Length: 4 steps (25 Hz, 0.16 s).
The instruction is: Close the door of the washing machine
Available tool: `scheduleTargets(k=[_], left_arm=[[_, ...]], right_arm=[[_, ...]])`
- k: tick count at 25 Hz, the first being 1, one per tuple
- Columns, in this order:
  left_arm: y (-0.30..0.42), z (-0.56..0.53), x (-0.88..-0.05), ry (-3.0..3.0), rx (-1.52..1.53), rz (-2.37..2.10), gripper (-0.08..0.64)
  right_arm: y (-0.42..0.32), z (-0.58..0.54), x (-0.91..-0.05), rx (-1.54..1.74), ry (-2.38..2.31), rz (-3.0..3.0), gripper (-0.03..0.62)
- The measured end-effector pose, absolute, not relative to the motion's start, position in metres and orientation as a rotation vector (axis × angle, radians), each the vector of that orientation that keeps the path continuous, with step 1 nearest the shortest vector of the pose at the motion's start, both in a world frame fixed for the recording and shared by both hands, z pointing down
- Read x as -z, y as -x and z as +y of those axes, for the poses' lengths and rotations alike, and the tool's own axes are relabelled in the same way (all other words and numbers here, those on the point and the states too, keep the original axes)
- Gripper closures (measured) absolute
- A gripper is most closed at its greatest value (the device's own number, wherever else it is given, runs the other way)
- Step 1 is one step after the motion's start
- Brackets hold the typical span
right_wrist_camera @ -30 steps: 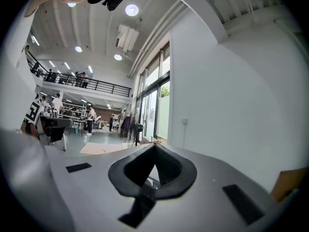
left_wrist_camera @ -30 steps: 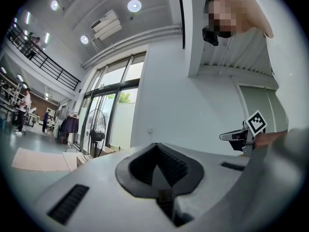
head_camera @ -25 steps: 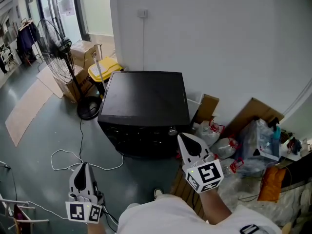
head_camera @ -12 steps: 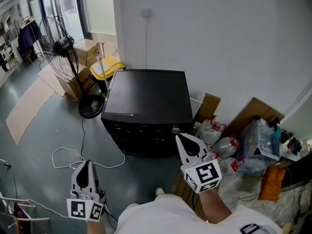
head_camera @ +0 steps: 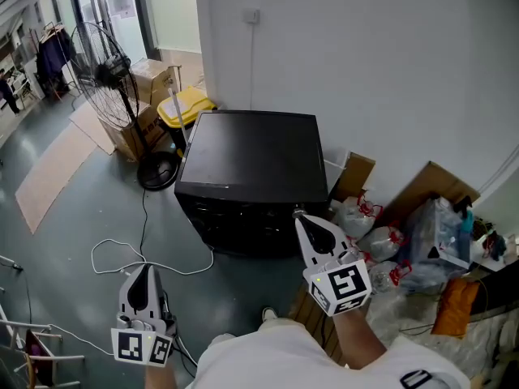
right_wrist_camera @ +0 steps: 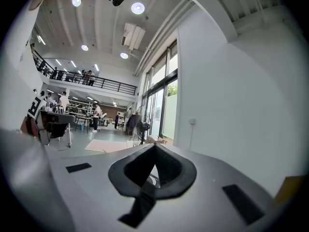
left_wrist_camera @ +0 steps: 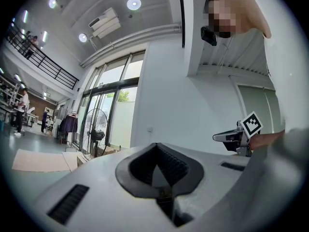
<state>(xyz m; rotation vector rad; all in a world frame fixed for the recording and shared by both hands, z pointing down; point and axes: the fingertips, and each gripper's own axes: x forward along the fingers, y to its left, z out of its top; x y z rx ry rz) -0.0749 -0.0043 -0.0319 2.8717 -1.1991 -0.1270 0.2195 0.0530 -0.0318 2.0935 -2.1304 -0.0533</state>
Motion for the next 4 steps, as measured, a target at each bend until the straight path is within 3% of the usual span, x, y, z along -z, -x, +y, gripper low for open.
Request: scheduleTargets(k=[4], left_arm=[[0.0704,-0.0061,0.0324,-2.871,0.139,-1.193,0.557]], right_arm=[[-0.2242,0.0473,0.0334,0.075,-2.09,-2.137,0.595]])
